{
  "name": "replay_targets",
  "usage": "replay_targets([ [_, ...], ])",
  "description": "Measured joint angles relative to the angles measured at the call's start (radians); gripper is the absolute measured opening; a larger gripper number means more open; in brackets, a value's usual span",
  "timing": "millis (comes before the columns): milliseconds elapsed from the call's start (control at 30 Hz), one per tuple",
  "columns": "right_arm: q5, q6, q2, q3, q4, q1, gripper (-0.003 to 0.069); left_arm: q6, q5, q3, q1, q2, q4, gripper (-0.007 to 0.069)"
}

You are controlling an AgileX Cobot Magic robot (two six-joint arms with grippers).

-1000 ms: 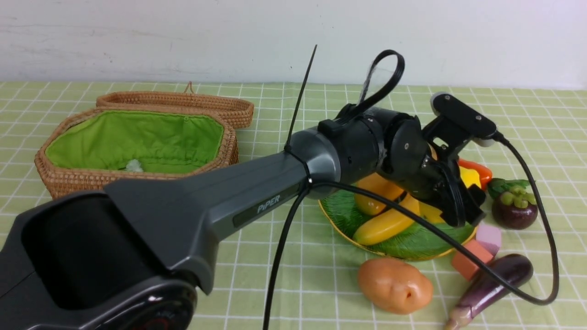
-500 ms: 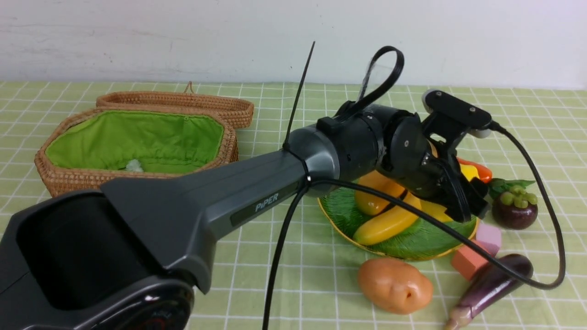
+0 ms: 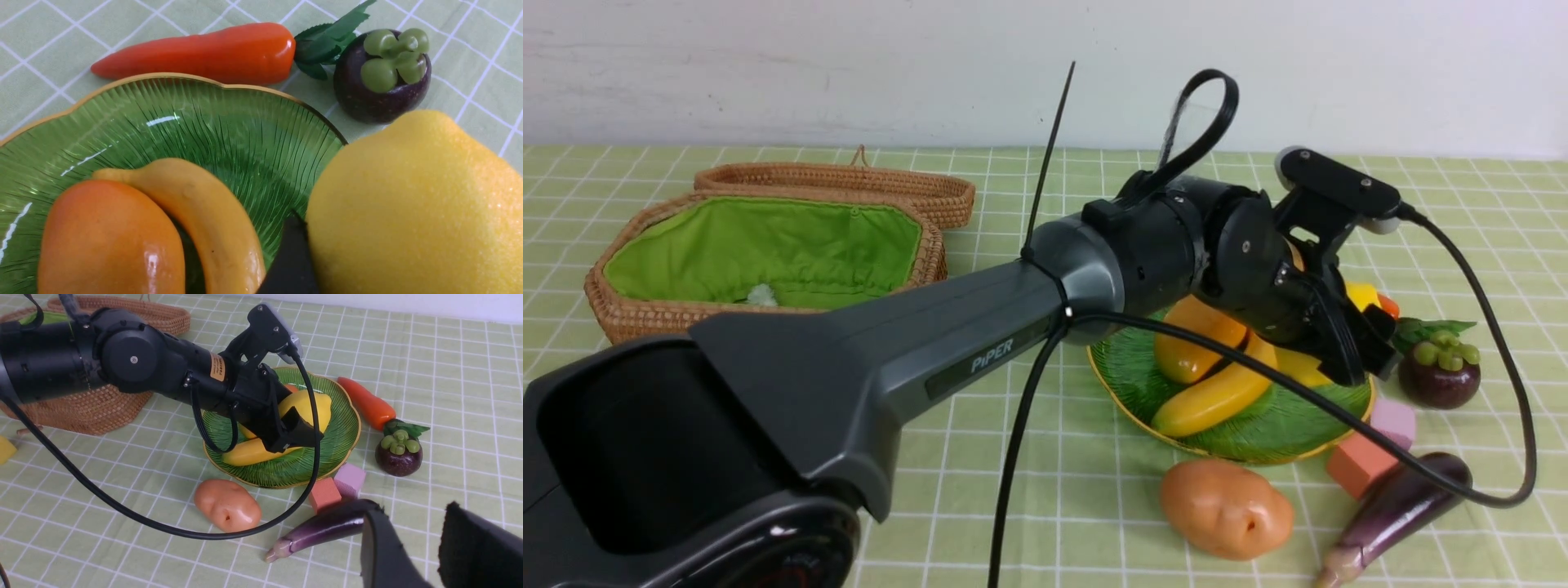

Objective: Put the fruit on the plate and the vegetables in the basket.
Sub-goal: Grab a lemon with your left arm and place it on the plate on the right

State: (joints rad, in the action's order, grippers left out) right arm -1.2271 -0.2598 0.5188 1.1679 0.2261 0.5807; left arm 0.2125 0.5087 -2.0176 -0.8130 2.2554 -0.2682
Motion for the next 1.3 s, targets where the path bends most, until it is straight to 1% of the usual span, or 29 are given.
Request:
replay_targets([
  [333,0.006,0.002,0.0,0.0,0.0,0.0,0.0223,0.0,-0.009,0.0,0.0,0.0,-0.001,0.0591],
  [467,0.006,0.007,0.0,0.0,0.0,0.0,0.0223,-0.001,-0.06,0.0,0.0,0.008,-0.003,0.0592],
  [600,0.006,0.015,0.0,0.0,0.0,0.0,0.0223,-0.003,-0.08,0.0,0.0,0.011,-0.019,0.0593],
  [833,0.006,0.021,0.0,0.0,0.0,0.0,0.0223,-0.003,-0.066,0.0,0.0,0.012,-0.038,0.0594],
  [1100,0.001,0.021,0.0,0.0,0.0,0.0,0.0223,-0.005,-0.062,0.0,0.0,0.015,-0.042,0.0613],
  [1300,0.0,0.021,0.0,0.0,0.0,0.0,0.0223,-0.07,-0.061,0.0,0.0,0.016,-0.086,0.06],
])
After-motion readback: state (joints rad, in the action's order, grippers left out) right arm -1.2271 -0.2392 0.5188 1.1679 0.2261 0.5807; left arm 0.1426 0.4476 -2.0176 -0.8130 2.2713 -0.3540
